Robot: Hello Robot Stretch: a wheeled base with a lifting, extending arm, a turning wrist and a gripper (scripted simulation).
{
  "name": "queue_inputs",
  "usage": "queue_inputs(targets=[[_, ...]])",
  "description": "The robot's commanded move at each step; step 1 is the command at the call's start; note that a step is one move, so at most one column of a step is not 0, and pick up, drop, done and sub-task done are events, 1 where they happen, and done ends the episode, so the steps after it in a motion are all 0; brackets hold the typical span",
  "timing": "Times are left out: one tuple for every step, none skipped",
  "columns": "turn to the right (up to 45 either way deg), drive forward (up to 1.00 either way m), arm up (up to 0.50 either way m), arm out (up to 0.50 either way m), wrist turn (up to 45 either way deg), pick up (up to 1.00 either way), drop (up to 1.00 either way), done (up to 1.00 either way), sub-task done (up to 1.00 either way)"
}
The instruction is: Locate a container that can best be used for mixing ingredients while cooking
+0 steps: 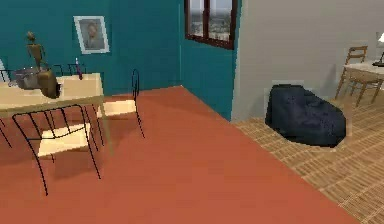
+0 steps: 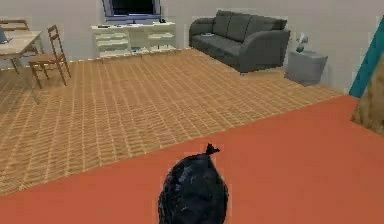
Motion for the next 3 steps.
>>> queue_inputs(targets=[[0.0, 1.0, 0.0, 0.0, 0.0, 0.0, 0.0, 0.0, 0.0], [0.0, 1.0, 0.0, 0.0, 0.0, 0.0, 0.0, 0.0, 0.0], [12.0, 0.0, 0.0, 0.0, 0.0, 0.0, 0.0, 0.0, 0.0]])
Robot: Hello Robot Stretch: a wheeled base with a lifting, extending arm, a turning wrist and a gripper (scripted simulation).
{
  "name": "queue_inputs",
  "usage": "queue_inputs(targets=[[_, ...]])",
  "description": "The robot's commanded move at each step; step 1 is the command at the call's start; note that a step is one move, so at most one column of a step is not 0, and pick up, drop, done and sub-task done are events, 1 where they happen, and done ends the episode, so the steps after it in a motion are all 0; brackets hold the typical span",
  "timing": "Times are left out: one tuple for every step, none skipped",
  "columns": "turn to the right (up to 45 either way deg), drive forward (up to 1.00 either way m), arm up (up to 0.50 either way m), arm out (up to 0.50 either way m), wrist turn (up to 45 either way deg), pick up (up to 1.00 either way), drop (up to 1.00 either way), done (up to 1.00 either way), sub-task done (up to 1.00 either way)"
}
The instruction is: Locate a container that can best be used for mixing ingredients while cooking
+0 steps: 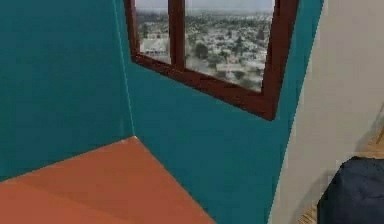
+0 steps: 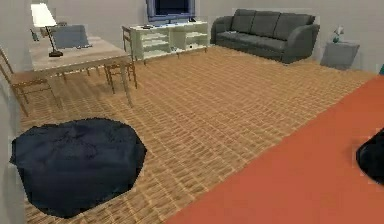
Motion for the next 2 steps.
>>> queue_inputs(targets=[[0.0, 0.25, 0.0, 0.0, 0.0, 0.0, 0.0, 0.0, 0.0], [-45.0, 0.0, 0.0, 0.0, 0.0, 0.0, 0.0, 0.0, 0.0]])
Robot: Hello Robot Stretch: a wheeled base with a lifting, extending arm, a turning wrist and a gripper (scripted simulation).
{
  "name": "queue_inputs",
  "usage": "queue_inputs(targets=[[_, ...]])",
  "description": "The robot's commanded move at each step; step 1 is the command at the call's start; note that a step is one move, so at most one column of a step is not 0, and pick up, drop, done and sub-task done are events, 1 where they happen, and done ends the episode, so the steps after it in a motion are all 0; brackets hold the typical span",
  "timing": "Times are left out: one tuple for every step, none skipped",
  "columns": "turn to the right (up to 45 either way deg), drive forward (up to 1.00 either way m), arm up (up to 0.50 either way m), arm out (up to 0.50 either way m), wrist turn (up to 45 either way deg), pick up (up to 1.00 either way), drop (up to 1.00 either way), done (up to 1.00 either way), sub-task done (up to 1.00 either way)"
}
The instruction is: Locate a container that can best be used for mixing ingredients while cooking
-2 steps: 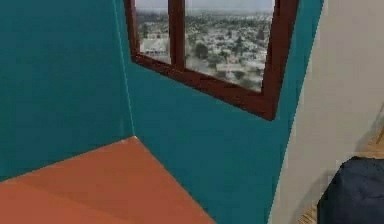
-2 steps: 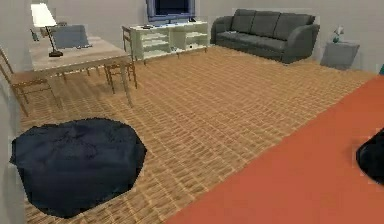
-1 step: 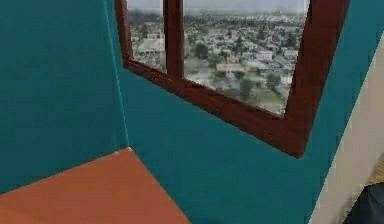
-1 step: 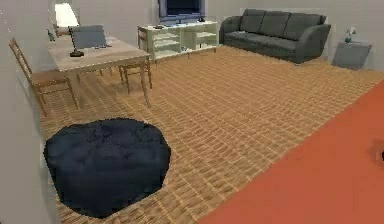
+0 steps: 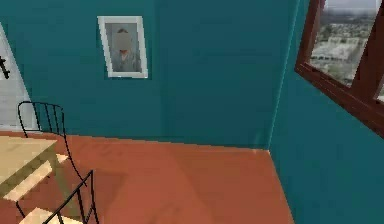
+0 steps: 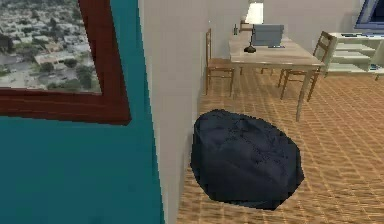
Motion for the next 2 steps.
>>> queue_inputs(targets=[[0.0, 0.9, 0.0, 0.0, 0.0, 0.0, 0.0, 0.0, 0.0], [-39.0, 0.0, 0.0, 0.0, 0.0, 0.0, 0.0, 0.0, 0.0]])
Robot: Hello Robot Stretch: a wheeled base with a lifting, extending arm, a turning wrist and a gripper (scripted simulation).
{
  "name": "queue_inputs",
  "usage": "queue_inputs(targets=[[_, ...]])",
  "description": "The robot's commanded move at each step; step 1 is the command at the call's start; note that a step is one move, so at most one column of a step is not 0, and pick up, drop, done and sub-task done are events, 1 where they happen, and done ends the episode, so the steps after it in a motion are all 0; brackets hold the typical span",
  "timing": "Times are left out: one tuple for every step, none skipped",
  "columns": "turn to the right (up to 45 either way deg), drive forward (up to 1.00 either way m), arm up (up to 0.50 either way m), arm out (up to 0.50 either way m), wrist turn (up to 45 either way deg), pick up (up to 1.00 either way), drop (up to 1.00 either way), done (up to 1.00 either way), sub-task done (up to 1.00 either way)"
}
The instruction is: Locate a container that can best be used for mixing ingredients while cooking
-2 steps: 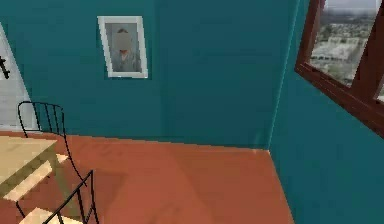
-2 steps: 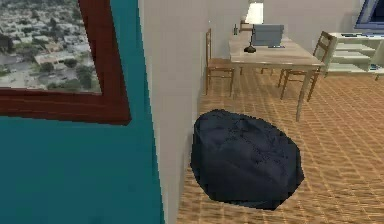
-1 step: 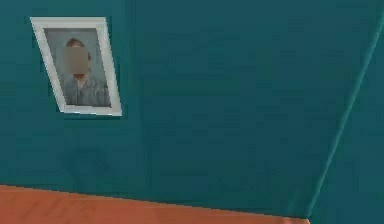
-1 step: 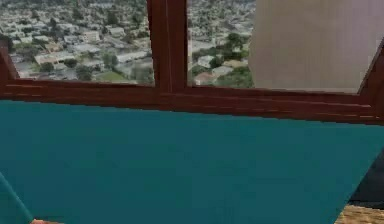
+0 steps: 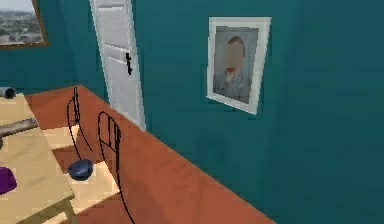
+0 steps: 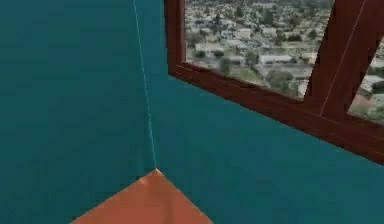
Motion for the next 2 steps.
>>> queue_inputs(targets=[[0.0, 0.4, 0.0, 0.0, 0.0, 0.0, 0.0, 0.0, 0.0], [-45.0, 0.0, 0.0, 0.0, 0.0, 0.0, 0.0, 0.0, 0.0]])
